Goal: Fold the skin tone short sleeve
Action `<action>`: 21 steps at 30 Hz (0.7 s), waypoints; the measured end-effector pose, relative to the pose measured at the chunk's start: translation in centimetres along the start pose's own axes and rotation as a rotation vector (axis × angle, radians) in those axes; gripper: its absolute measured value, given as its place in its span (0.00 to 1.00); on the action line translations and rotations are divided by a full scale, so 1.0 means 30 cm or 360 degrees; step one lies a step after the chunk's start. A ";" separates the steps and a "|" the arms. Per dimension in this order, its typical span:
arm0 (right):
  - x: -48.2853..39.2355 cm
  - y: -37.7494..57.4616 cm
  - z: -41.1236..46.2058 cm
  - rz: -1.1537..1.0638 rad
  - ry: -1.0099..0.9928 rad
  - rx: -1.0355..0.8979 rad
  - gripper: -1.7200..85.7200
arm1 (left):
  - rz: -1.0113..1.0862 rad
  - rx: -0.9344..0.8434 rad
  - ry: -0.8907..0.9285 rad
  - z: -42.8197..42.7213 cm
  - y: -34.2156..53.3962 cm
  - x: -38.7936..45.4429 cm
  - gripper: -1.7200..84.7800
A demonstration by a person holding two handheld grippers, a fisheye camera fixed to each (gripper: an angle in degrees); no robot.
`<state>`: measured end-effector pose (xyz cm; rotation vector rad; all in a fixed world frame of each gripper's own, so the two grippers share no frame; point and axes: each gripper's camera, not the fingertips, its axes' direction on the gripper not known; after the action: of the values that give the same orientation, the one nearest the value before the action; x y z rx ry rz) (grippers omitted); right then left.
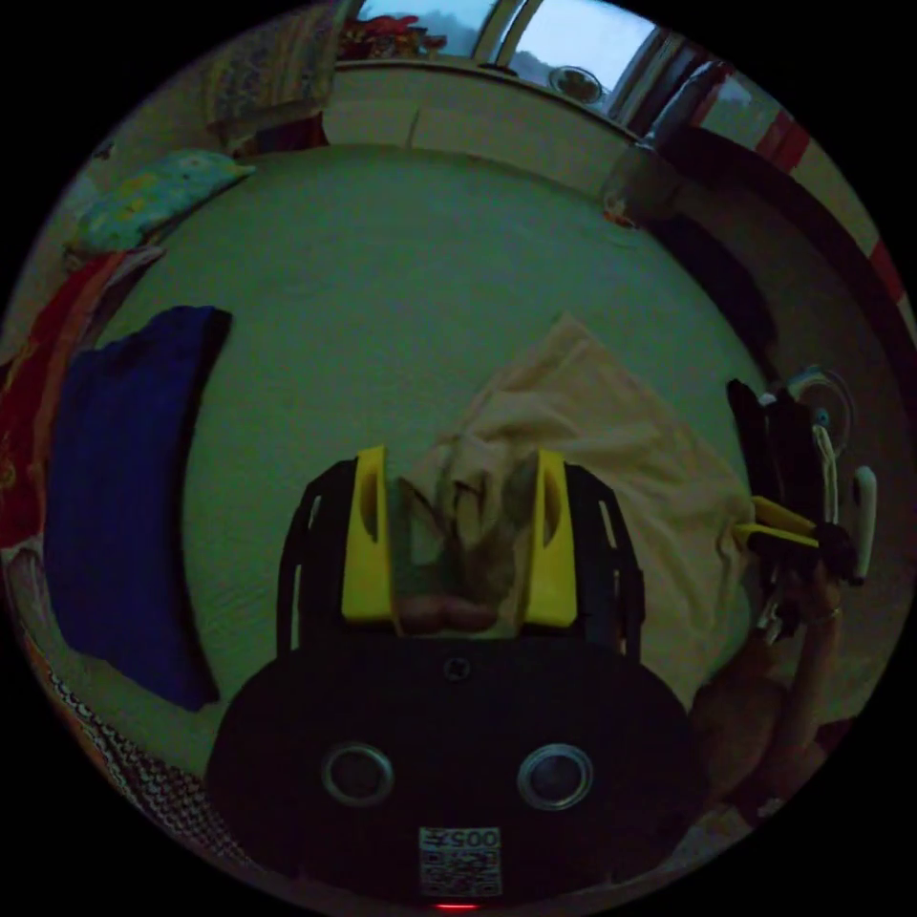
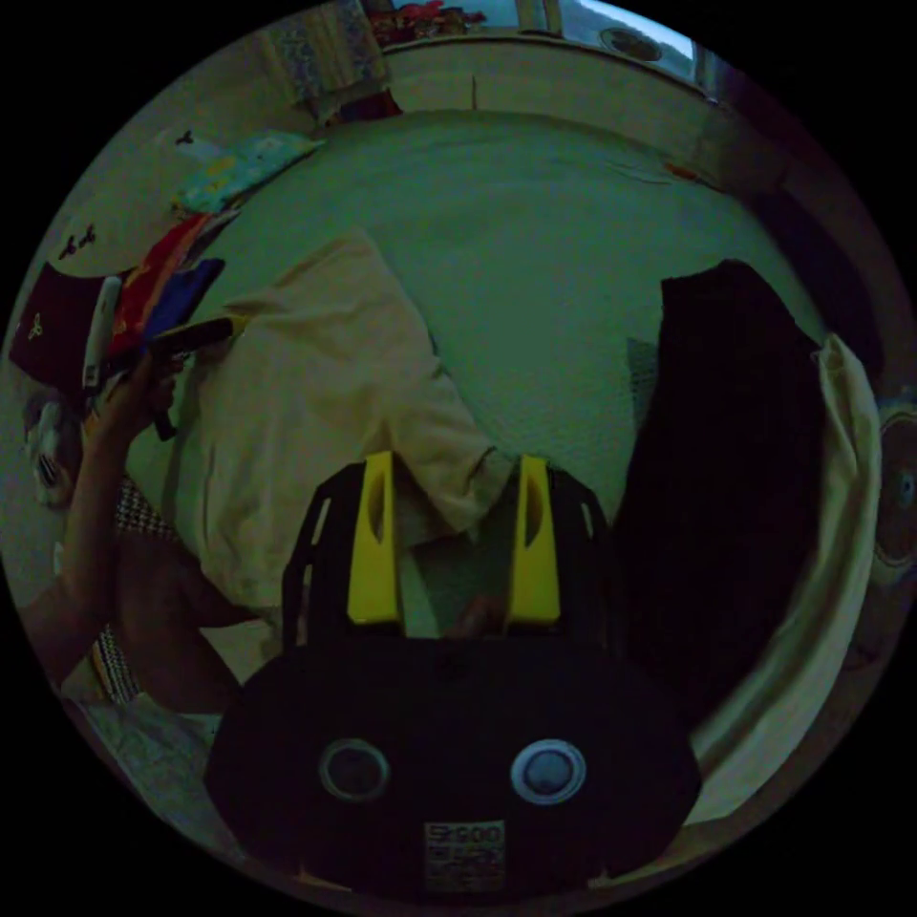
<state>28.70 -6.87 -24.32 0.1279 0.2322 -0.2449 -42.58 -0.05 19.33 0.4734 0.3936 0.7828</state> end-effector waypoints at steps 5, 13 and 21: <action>-0.059 0.019 -0.047 -0.0100 0.0096 -0.0089 0.16 | 0.0000 -0.0020 -0.0004 -0.027 -0.057 0.099 0.22; -0.009 0.089 -0.172 -0.0035 0.0012 -0.0121 0.07 | -0.0070 -0.0089 0.0196 -0.092 -0.154 0.237 0.13; 0.029 0.244 -0.447 -0.0013 -0.0050 0.0098 0.03 | -0.0005 0.0053 0.0085 -0.273 -0.236 0.499 0.11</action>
<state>28.56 2.03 -36.77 0.1842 0.1941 -0.2619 -32.94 8.84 6.33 0.4835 0.4572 0.7879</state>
